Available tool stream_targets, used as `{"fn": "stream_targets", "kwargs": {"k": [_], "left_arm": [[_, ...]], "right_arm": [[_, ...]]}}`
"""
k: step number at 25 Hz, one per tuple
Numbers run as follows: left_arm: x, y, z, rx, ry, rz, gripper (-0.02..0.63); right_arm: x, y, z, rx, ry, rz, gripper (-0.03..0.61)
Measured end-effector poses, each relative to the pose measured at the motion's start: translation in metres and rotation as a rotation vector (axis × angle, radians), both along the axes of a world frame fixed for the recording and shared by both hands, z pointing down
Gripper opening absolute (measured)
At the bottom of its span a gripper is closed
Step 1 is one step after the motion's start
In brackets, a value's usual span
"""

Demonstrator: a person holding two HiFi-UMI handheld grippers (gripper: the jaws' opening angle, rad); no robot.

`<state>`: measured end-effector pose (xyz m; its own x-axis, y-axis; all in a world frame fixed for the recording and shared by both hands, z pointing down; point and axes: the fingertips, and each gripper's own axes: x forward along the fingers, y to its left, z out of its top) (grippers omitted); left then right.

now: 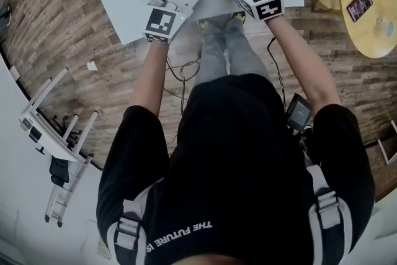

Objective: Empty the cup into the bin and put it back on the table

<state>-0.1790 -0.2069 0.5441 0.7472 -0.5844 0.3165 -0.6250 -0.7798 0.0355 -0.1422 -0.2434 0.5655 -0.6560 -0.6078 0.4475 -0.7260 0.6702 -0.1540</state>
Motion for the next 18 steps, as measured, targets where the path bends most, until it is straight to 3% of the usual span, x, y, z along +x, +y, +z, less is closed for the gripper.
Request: {"fn": "stream_targets", "kwargs": {"k": [6, 10, 14, 17, 18], "left_arm": [[-0.006, 0.018, -0.015, 0.007, 0.000, 0.006, 0.357], [-0.029, 0.041, -0.042, -0.002, 0.032, -0.038, 0.357], [-0.033, 0.053, -0.084, 0.059, 0.067, -0.090, 0.357], [-0.036, 0.073, -0.124, 0.088, 0.083, -0.178, 0.354], [-0.037, 0.076, -0.139, 0.099, 0.087, -0.219, 0.285]], "right_arm": [[0.015, 0.024, -0.010, -0.018, 0.060, -0.020, 0.067], [0.014, 0.053, -0.028, -0.027, 0.086, -0.015, 0.067], [0.024, 0.057, -0.078, 0.057, 0.077, 0.022, 0.067], [0.020, 0.075, -0.134, 0.142, 0.030, 0.040, 0.065], [0.019, 0.079, -0.155, 0.175, 0.002, 0.044, 0.041]]}}
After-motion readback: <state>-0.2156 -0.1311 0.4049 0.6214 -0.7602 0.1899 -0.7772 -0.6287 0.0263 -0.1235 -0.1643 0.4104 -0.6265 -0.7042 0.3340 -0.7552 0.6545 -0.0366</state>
